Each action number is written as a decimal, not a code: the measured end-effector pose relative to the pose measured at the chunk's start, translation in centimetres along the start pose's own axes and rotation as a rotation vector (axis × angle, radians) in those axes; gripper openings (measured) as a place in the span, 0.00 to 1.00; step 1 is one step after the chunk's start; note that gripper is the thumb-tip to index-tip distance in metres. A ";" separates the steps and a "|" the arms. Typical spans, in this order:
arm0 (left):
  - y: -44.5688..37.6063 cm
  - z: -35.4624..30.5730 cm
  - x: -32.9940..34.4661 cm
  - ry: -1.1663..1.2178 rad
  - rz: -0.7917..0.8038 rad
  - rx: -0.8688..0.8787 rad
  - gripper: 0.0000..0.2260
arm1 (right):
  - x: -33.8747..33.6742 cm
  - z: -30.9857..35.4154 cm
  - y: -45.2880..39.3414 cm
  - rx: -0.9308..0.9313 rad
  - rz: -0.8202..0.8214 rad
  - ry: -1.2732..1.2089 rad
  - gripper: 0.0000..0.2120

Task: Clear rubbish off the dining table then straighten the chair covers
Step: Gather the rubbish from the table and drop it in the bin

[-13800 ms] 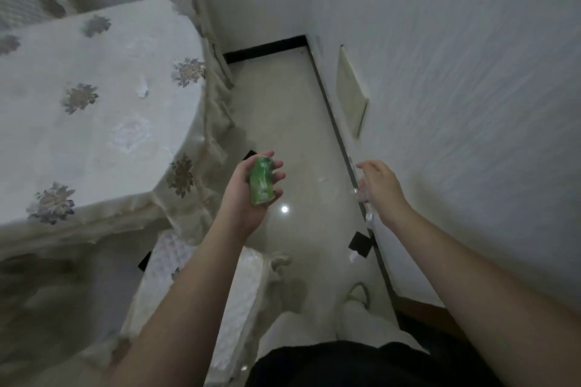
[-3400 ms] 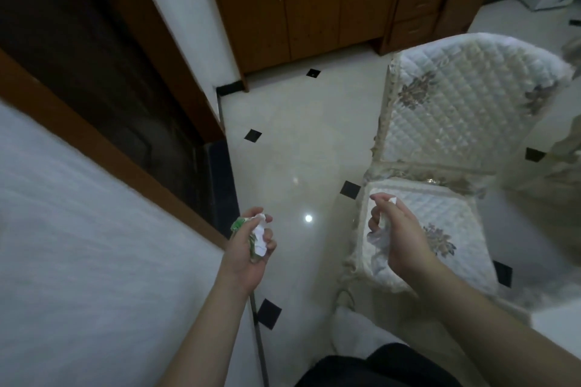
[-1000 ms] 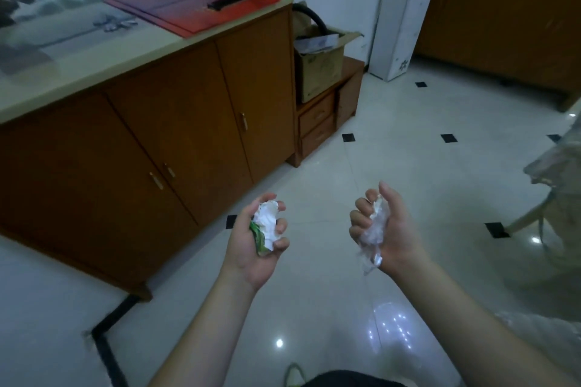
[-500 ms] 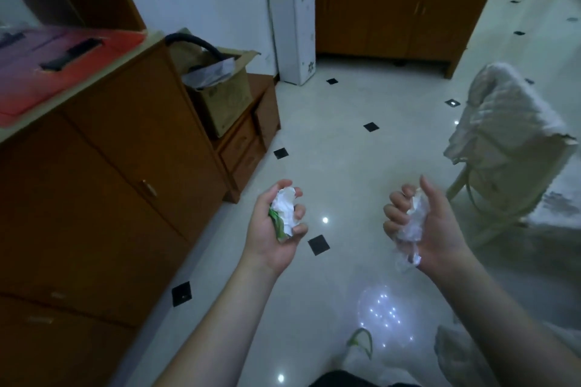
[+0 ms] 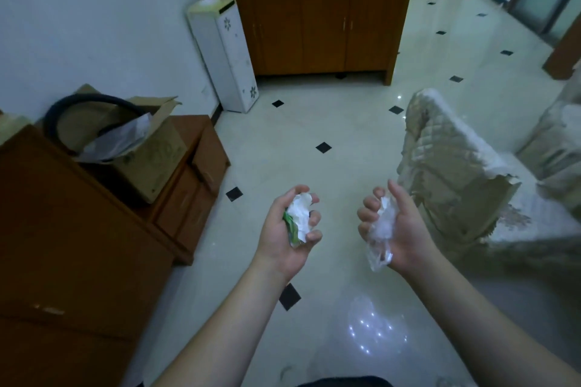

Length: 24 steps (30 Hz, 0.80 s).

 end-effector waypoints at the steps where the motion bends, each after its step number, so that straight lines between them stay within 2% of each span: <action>1: -1.5 -0.4 0.1 -0.002 0.008 -0.006 0.05 | -0.2 0.6 -1.2 -0.007 -0.004 -0.014 0.23; 6: -9.4 -3.3 0.1 0.015 0.036 -0.023 0.06 | -0.2 3.3 -8.3 -0.047 -0.029 -0.056 0.23; 14: -23.5 -12.3 -1.0 0.043 0.052 0.009 0.06 | 4.2 6.1 -23.2 -0.053 0.012 -0.019 0.20; 17: -28.1 -15.3 -0.2 0.021 0.120 -0.003 0.07 | 5.8 7.4 -27.7 -0.089 0.026 -0.021 0.20; 24: -38.1 -18.0 2.4 -0.007 0.161 -0.075 0.08 | 5.9 12.4 -35.3 -0.159 -0.020 -0.052 0.19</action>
Point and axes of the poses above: each hand's wrist, its own y-axis away from the middle knuckle, its own x-axis out of the palm, z = x × y, the point moved 3 cm from there along -y, towards the middle knuckle, and after that the axes turned 5 degrees about -y, right-handed, at the moved point
